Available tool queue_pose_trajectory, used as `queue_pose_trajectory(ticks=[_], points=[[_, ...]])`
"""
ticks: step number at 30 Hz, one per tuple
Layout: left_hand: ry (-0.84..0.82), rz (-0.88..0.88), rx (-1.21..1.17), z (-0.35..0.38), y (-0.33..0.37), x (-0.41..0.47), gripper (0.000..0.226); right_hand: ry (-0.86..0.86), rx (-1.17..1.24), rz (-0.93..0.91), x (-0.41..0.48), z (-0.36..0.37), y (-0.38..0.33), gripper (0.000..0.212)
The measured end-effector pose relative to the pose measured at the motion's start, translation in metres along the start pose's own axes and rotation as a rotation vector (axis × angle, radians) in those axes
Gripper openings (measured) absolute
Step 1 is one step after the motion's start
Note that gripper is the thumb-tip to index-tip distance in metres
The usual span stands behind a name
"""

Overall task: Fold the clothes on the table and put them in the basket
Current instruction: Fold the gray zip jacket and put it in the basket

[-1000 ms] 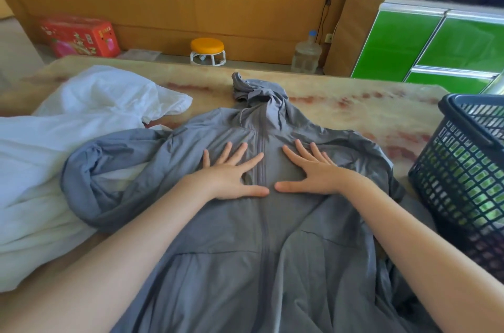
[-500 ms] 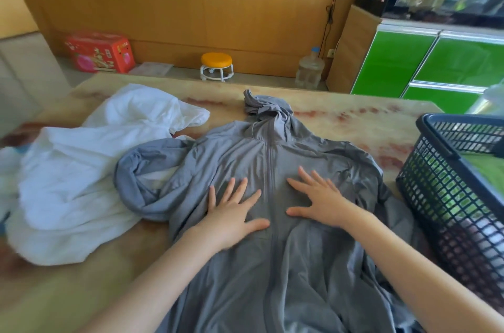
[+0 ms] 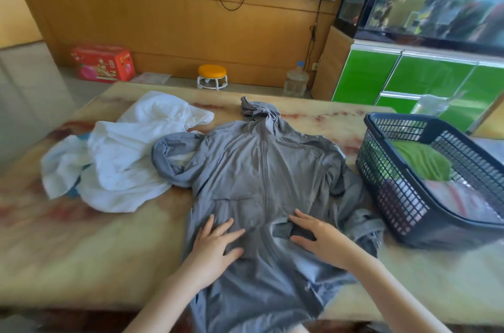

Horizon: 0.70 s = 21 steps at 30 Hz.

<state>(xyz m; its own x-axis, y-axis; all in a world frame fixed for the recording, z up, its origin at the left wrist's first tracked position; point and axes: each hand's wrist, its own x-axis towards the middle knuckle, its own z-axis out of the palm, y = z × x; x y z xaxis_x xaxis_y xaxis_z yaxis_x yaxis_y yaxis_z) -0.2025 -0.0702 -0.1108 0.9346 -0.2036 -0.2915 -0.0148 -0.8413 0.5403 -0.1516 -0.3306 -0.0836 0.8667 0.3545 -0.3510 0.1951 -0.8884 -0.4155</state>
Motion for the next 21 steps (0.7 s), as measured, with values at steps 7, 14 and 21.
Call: queue_pose_trajectory(ticks=[7, 14, 21], points=[[0.087, 0.032, 0.037, 0.016, 0.009, -0.045, 0.047, 0.204, 0.106, -0.029, -0.059, 0.019, 0.002, 0.044], [0.027, 0.107, 0.127, 0.044, 0.014, -0.086, 0.135, 0.209, -0.074, -0.079, -0.096, 0.044, 0.034, 0.068], [0.19, 0.231, 0.412, 0.076, 0.003, -0.1, 0.108, 0.366, -0.143, -0.036, -0.109, 0.049, 0.06, 0.08]])
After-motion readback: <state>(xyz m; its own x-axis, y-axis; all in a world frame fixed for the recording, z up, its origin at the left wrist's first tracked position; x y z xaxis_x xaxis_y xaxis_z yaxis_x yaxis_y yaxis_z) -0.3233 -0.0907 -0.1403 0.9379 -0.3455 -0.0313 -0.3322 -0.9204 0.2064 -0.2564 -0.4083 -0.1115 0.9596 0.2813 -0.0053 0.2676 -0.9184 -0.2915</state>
